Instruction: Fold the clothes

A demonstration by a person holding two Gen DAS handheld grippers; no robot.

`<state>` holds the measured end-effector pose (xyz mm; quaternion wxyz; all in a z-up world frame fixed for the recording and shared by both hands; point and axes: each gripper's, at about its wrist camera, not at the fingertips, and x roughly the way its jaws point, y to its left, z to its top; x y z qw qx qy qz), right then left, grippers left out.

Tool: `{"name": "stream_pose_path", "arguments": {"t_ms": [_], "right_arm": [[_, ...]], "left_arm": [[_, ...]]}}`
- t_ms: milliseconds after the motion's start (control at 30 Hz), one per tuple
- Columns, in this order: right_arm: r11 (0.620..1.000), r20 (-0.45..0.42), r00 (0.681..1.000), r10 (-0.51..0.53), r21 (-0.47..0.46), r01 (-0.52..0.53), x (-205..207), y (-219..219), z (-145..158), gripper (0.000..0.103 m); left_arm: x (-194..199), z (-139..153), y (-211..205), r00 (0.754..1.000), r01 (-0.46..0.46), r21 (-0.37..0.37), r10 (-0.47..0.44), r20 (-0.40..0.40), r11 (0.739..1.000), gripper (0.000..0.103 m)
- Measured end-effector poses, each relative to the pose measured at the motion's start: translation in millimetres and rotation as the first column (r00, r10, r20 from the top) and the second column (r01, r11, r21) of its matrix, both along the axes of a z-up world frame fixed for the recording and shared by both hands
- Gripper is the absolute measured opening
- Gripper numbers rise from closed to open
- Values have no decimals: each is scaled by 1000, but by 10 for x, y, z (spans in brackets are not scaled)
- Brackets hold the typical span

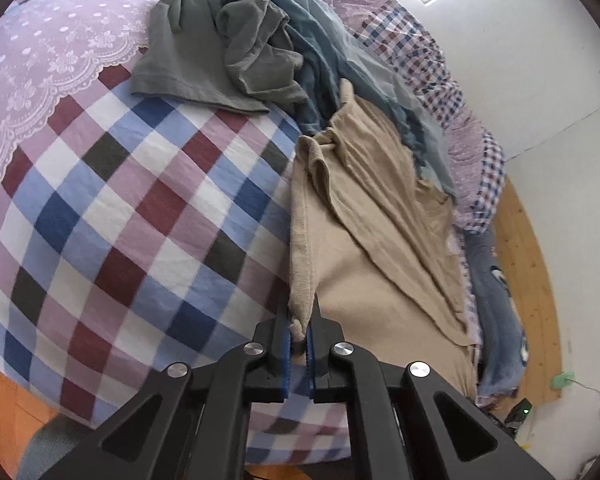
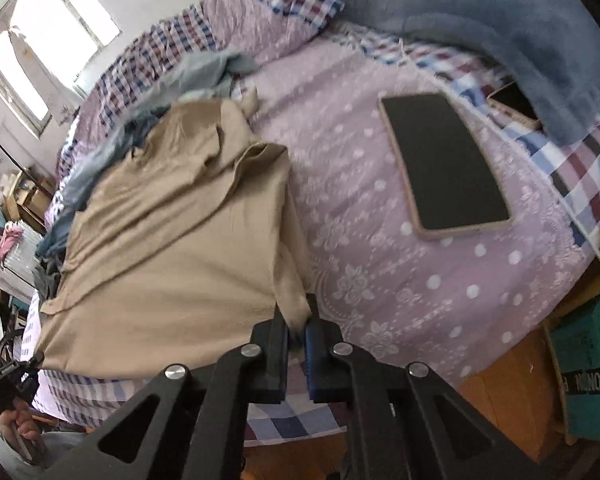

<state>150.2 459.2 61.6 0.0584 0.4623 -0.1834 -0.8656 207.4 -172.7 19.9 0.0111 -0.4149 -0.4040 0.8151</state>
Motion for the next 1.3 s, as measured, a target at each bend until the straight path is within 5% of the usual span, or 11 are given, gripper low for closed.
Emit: {"name": "stream_pose_path", "arguments": {"t_ms": [233, 400, 500, 567, 600, 667, 733, 867, 1300], "right_arm": [[999, -58, 997, -53, -3, 53, 119, 139, 298, 4], [999, 45, 998, -53, -4, 53, -44, 135, 94, 5], [996, 63, 995, -71, 65, 67, -97, 68, 73, 14], [990, 61, 991, -121, 81, 116, -109, 112, 76, 38], [987, 48, 988, -150, 67, 146, -98, 155, 93, 41], [980, 9, 980, -200, 21, 199, -68, 243, 143, 45], [972, -42, 971, -235, -35, 233, -43, 305, 208, 46], [988, -107, 982, -154, -18, 153, -100, -37, 292, 47], [987, -289, 946, 149, 97, -126, -307, -1232, 554, 47]], "left_arm": [[225, 104, 5, 998, 20, 87, -15, -65, 996, 3], [240, 49, 12, 1000, 21, 103, -19, -20, 994, 4], [134, -20, 11, 999, 2, 51, -5, 47, 999, 5], [101, -41, -19, 998, -20, 41, 18, 62, 999, 7], [123, -27, -63, 999, -40, 58, 38, 38, 997, 11], [165, 2, -149, 997, -79, 95, 80, -10, 992, 49], [198, 32, -237, 991, -110, 136, 119, -60, 985, 63], [109, 73, -366, 981, -127, 165, 149, -128, 978, 70], [-706, -140, -152, 997, -41, 101, 47, -56, 994, 65]]}}
